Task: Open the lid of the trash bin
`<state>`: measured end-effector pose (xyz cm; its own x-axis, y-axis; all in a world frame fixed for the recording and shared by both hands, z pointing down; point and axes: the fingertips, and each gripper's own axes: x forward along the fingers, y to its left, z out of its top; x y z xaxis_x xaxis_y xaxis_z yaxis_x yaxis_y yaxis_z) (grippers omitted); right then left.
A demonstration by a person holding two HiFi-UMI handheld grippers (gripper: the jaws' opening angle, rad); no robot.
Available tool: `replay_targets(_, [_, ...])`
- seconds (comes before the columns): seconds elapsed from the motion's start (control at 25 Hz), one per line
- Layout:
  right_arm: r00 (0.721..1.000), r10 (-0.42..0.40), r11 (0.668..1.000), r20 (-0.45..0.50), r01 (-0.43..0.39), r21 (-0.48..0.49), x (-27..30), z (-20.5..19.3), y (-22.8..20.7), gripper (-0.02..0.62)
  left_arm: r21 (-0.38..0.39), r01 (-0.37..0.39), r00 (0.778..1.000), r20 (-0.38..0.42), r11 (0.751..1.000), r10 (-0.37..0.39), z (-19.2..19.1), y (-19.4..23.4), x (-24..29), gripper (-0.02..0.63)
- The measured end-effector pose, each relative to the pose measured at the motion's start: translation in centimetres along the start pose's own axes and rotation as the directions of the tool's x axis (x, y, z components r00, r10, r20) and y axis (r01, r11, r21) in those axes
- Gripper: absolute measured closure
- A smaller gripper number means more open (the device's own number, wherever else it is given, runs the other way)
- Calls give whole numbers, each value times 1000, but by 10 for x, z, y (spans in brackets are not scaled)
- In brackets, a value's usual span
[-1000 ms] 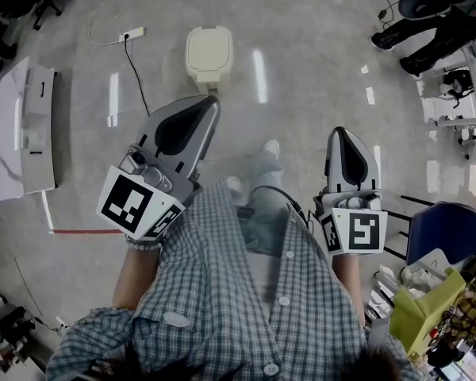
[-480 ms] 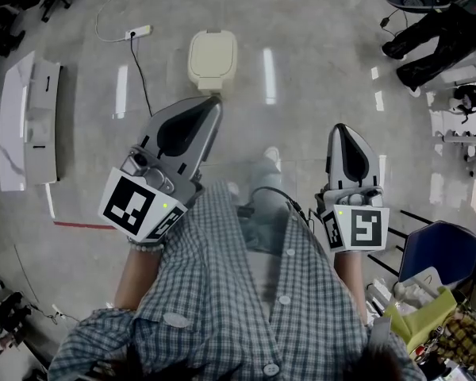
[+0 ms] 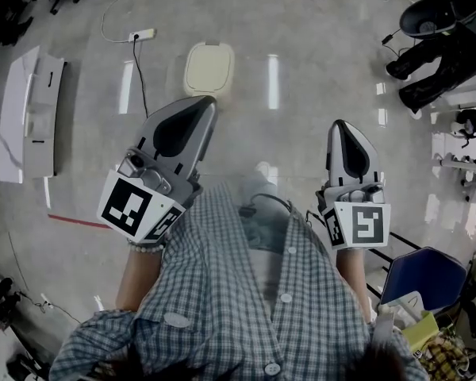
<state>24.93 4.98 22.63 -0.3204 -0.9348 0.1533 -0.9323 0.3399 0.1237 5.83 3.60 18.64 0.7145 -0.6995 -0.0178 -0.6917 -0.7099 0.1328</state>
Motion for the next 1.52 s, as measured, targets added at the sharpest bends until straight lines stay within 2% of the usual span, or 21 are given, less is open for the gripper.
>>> replay_targets(0.2, [1000,25,1000,7,-25,-7,12,0,-15,578,10,-34,999,15,999,34,3,3,16,609])
replay_targets(0.44, [998,56,998,0,-56,1,31,-4,-64,577,5,-88,996,13,996,87,5,2,59,609])
replay_targets(0.64, [996,94,996,0,-94,-9,44,-4,-83,578,-2,-140,990,22,990,140,2,4,72,609])
replay_targets(1.12, [978,209,977,-20,-210,-33,93,-3,-63,578,-21,-229,973,27,973,229,1,42,73,609])
replay_targets(1.36, [980,197,980,-9,-198,-31,138,9,-71,578,-19,-240,970,36,971,241,8,79,88,609])
replay_targets(1.52, [976,219,975,0,-219,-32,172,16,-67,577,-16,-259,965,32,966,259,11,104,95,609])
